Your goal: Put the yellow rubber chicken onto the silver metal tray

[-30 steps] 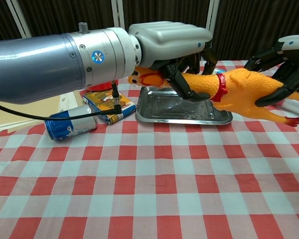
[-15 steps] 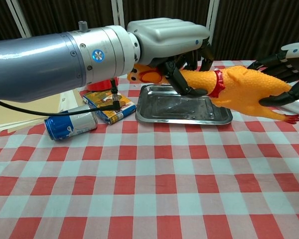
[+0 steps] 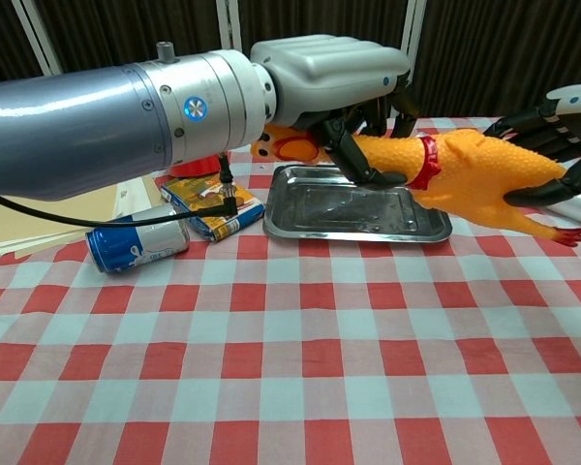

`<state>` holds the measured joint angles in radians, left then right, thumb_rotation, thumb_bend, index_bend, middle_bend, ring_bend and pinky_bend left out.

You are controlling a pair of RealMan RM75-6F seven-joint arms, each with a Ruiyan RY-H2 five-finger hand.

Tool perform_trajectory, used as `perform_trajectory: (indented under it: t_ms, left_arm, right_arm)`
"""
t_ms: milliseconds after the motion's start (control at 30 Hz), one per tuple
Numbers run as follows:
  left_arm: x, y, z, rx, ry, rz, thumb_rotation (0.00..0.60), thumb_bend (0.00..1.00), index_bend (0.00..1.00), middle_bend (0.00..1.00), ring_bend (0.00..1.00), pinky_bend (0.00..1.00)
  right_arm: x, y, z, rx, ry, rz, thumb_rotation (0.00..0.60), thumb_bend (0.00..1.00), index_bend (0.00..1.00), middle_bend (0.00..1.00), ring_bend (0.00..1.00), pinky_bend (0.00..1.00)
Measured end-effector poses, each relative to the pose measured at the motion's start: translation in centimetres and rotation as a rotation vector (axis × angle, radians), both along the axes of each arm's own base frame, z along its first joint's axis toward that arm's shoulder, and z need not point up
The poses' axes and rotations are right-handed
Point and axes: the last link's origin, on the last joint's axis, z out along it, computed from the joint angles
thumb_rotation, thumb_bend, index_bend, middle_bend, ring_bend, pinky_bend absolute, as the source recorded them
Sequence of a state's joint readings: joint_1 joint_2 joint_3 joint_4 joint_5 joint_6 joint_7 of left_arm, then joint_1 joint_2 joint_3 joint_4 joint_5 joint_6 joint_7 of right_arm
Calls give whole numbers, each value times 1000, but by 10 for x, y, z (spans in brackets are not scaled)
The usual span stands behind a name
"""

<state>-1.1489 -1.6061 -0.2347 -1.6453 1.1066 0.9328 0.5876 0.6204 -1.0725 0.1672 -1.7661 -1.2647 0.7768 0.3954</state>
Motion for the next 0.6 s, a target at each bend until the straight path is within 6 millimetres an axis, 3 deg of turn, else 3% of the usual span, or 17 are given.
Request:
perform_trajectory:
  t_ms: [67,167,300,433,500,600]
  left_arm:
    - [0,0,0,2,-2,0,600,715,703,773,678,743]
    - [0,0,0,4,-3,-1,600,713,702,773,678,743]
    - [1,-1,0,3,-6,-4,600,709,702,772,678,743]
    - [2,-1,0,4,-6,-6,600,707,702,772,678,743]
    - [2,-1,0,5,-7,-6,600,706,702,772,678,743]
    - [2,-1,0,6,-8,-4,600,705,702,772,678,743]
  right_arm:
    - [0,0,0,-5,-2,1,600,365,755,642,670,537]
    - [-1,-1,0,-10,-1,1,600,365,916,749,784,602]
    - [-2,-2,0,-24,-4,-4,600,365,1000,818,853,643]
    - [-2,-2,1,-40,-9,-12,600,365,991,833,857,649]
    - [-3,-2,1,-45,-10,-15,600,365,926,820,802,647]
    - [-4,-1,2,-41,0,-12,600,364,688,681,614,553]
